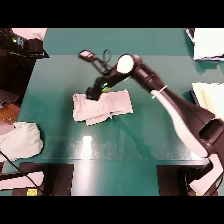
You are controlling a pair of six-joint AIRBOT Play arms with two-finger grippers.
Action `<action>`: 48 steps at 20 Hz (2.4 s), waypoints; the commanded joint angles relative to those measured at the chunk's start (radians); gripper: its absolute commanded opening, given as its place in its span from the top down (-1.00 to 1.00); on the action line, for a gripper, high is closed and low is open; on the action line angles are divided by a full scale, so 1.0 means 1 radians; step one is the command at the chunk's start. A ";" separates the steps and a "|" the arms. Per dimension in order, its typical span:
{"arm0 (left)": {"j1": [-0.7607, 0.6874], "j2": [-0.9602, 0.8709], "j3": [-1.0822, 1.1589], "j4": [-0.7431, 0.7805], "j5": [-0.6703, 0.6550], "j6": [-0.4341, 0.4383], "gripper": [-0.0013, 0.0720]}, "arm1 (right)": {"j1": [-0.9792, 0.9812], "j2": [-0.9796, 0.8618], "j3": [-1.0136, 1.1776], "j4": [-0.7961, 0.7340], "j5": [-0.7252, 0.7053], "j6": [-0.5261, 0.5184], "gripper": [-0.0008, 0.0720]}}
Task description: Fold the shirts.
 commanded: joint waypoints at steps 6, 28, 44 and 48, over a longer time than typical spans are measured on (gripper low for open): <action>0.005 0.004 -0.003 -0.007 -0.011 0.006 0.91 | -0.446 0.112 -0.432 0.103 0.061 0.090 -0.66; -0.037 0.002 -0.004 -0.071 0.010 0.032 0.91 | -0.283 -0.082 -0.363 0.451 -0.016 -0.031 0.94; -0.306 0.002 -0.004 -0.075 0.142 0.031 0.91 | -1.091 0.341 -0.345 0.112 -0.086 0.105 0.95; -0.325 0.002 -0.004 -0.079 0.151 0.031 0.91 | -1.224 0.341 -0.345 0.121 -0.119 0.105 0.95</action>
